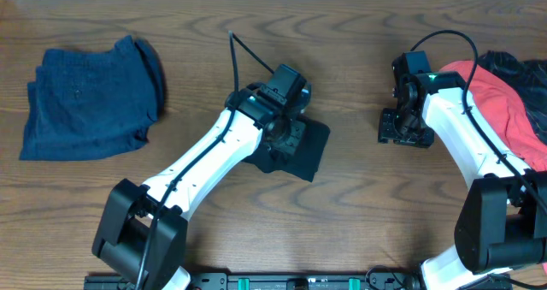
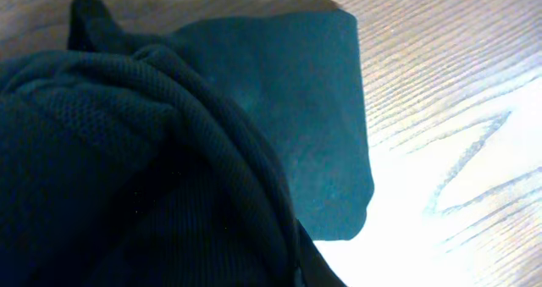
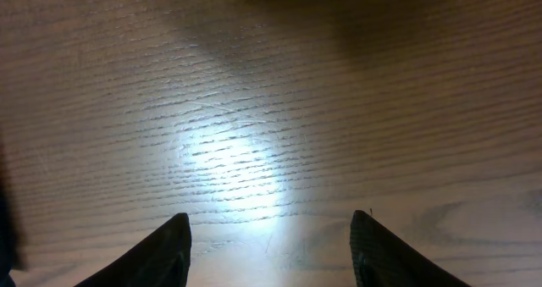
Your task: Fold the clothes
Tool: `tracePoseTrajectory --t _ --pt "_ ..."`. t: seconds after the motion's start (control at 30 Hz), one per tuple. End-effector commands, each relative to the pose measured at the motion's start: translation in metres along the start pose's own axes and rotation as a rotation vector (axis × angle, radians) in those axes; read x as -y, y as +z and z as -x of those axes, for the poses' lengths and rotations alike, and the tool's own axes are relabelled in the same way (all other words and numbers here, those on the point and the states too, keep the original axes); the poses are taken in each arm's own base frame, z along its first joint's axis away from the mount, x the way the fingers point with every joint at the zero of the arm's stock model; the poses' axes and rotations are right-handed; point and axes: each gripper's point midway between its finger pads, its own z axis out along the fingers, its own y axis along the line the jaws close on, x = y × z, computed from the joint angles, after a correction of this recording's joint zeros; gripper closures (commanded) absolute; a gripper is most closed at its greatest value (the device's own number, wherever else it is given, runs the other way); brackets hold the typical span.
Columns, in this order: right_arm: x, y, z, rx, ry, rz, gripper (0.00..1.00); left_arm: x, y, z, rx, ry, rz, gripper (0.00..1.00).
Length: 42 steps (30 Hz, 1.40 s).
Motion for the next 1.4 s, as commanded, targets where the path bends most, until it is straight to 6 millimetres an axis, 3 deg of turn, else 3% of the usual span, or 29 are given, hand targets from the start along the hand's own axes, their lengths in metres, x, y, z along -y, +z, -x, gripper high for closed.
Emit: tracePoseTrajectory --t 0.0,0.13,0.27,0.37,0.47,0.53,0.6,0.7,0.87,1.03,1.23,1.37 --pt "0.002 -0.006 0.001 0.019 -0.006 0.002 0.41 0.011 -0.001 0.005 0.010 0.006 -0.011 0.72" --pt "0.002 -0.006 0.001 0.019 -0.006 0.002 0.42 0.026 -0.007 -0.002 -0.009 0.045 -0.039 0.44" --pt "0.002 -0.006 0.001 0.020 -0.006 0.003 0.41 0.026 -0.055 0.012 0.056 0.104 -0.014 0.41" --pt "0.000 -0.006 0.003 0.027 -0.010 0.014 0.40 0.002 -0.101 0.034 0.190 0.066 0.069 0.39" --pt "-0.018 -0.007 0.005 0.033 -0.086 0.113 0.41 -0.032 -0.137 0.046 0.302 -0.025 0.137 0.36" --pt "-0.041 -0.012 0.007 0.046 -0.175 0.238 0.41 -0.055 -0.148 0.047 0.329 -0.105 0.158 0.36" --pt "-0.082 -0.026 0.005 0.076 -0.332 0.467 0.42 -0.080 -0.151 0.044 0.324 -0.187 0.183 0.36" --pt "-0.133 -0.056 -0.003 0.121 -0.473 0.752 0.41 -0.106 -0.141 0.036 0.290 -0.282 0.184 0.35" --pt "-0.176 -0.068 -0.011 0.180 -0.590 0.807 0.38 -0.126 -0.107 0.027 0.187 -0.358 0.129 0.35" --pt "-0.186 -0.052 0.001 0.255 -0.538 0.590 0.33 -0.137 -0.067 0.021 0.078 -0.393 0.107 0.36" --pt "-0.208 -0.055 -0.012 0.272 -0.597 0.597 0.33 -0.144 -0.033 0.012 -0.017 -0.412 0.107 0.35" --pt "-0.206 -0.053 -0.008 0.285 -0.562 0.552 0.37 -0.143 -0.020 0.010 -0.048 -0.418 0.084 0.35"
